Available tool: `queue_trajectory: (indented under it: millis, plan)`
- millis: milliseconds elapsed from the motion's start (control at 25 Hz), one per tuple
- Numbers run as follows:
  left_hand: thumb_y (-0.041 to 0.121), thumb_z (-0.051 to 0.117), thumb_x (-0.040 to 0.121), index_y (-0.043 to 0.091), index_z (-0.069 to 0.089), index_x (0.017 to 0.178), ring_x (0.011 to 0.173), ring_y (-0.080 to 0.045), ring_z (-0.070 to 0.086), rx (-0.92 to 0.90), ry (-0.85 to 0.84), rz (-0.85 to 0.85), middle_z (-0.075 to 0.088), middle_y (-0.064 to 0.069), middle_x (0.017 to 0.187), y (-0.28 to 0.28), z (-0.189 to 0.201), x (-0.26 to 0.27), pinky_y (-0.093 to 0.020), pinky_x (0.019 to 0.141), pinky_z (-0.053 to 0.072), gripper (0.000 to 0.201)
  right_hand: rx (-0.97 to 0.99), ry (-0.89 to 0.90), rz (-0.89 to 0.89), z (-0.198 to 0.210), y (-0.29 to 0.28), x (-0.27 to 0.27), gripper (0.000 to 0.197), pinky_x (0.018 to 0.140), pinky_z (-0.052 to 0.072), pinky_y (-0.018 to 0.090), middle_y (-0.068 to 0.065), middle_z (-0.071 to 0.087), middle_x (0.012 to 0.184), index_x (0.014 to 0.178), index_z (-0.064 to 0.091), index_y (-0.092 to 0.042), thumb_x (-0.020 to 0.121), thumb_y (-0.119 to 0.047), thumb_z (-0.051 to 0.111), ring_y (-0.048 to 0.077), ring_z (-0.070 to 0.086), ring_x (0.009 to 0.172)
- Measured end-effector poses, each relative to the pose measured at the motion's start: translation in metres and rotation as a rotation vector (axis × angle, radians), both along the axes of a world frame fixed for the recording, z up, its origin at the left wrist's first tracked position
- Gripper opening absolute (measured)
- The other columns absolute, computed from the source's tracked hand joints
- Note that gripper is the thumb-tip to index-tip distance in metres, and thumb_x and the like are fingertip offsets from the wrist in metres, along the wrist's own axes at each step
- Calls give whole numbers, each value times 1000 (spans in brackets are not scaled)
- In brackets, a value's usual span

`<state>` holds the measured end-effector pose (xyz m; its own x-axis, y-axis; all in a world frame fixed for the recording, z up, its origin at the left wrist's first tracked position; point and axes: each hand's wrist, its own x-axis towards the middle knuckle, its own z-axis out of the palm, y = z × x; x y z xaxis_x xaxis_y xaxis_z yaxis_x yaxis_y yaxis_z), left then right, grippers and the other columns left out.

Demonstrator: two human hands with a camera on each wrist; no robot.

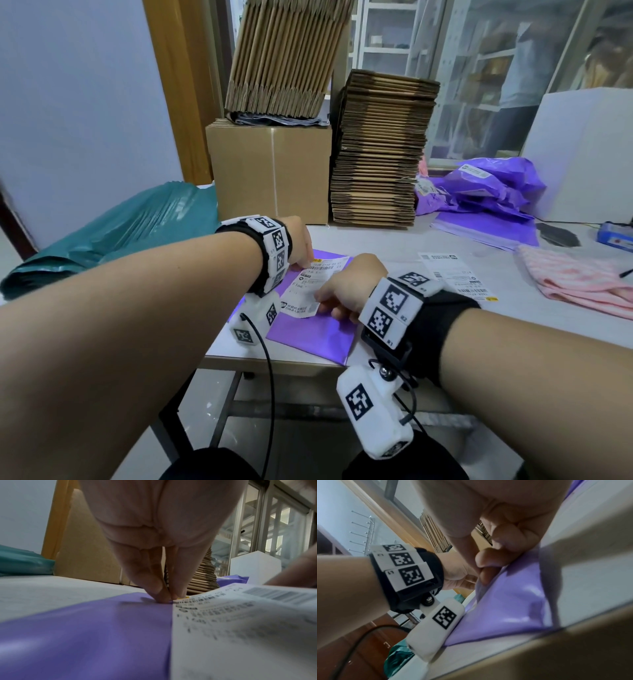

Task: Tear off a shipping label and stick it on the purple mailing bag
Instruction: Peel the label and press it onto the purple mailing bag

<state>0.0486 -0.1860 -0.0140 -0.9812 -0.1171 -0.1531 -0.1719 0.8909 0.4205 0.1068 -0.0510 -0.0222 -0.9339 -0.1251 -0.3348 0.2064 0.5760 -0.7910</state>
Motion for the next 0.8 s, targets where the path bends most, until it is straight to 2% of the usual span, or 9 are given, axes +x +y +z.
queue_trajectory:
  millis: [80, 240, 320, 360, 440, 520, 600, 720, 800]
  plan:
    - [11, 71, 78, 15, 77, 99, 66, -21, 57, -123, -14, -32, 65, 2, 65, 5, 1, 2, -31, 83, 58, 22, 23, 16, 14, 2, 1, 0, 15, 33, 36, 14, 11, 66, 54, 61, 62, -1, 76, -2, 61, 13, 48, 23]
    - [16, 70, 82, 17, 70, 117, 48, -8, 44, -248, -61, -122, 71, -4, 102, 9, 3, 7, -20, 53, 41, 35, 52, 32, 13, 13, 5, 0, 13, 38, 42, 18, 17, 66, 53, 72, 52, 0, 84, -2, 47, 21, 53, 30]
    - [21, 72, 80, 20, 69, 119, 48, -7, 44, -293, -75, -152, 71, -3, 109, 8, 4, 8, -21, 55, 41, 39, 168, 191, 0, 16, 6, -7, 13, 49, 52, 26, 15, 72, 69, 79, 59, -2, 80, -2, 46, 27, 65, 52]
    - [24, 73, 79, 21, 68, 120, 51, -8, 46, -310, -79, -164, 71, -2, 106, 6, 4, 8, -22, 61, 44, 41, 273, 309, 5, 17, 7, -12, 22, 61, 56, 29, 12, 75, 82, 88, 66, -4, 78, -4, 47, 28, 69, 69]
    - [29, 73, 78, 23, 67, 122, 68, -14, 54, -339, -78, -194, 69, 1, 101, 3, 3, 10, -23, 71, 47, 44, 390, 426, 65, 19, 7, -19, 37, 81, 54, 28, 4, 73, 107, 106, 71, -18, 78, -8, 49, 25, 67, 97]
    - [27, 71, 81, 21, 66, 124, 82, -14, 51, -345, -71, -236, 69, -3, 106, 0, 0, 11, -21, 67, 44, 44, 421, 422, 239, 17, 3, -22, 40, 90, 51, 28, 0, 68, 122, 116, 68, -25, 83, -10, 51, 23, 63, 110]
    - [25, 69, 82, 20, 65, 125, 86, -14, 51, -331, -67, -257, 69, -4, 112, -2, -2, 12, -22, 69, 40, 43, 531, 382, 402, 11, -2, -23, 36, 85, 50, 27, 1, 69, 119, 117, 69, -24, 88, -13, 51, 25, 64, 109]
    - [22, 69, 83, 19, 63, 128, 103, -20, 61, -294, -71, -242, 67, -3, 125, -2, -2, 13, -23, 84, 42, 46, 723, 360, 466, 5, 1, -32, 33, 66, 44, 24, 7, 68, 93, 100, 74, -15, 86, -6, 46, 30, 62, 87]
    - [22, 68, 84, 19, 61, 131, 116, -22, 60, -287, -77, -226, 65, -1, 129, -2, -2, 14, -20, 83, 40, 47, 749, 375, 411, 7, 8, -35, 31, 73, 53, 27, 7, 71, 95, 95, 74, -12, 84, -4, 46, 30, 65, 90]
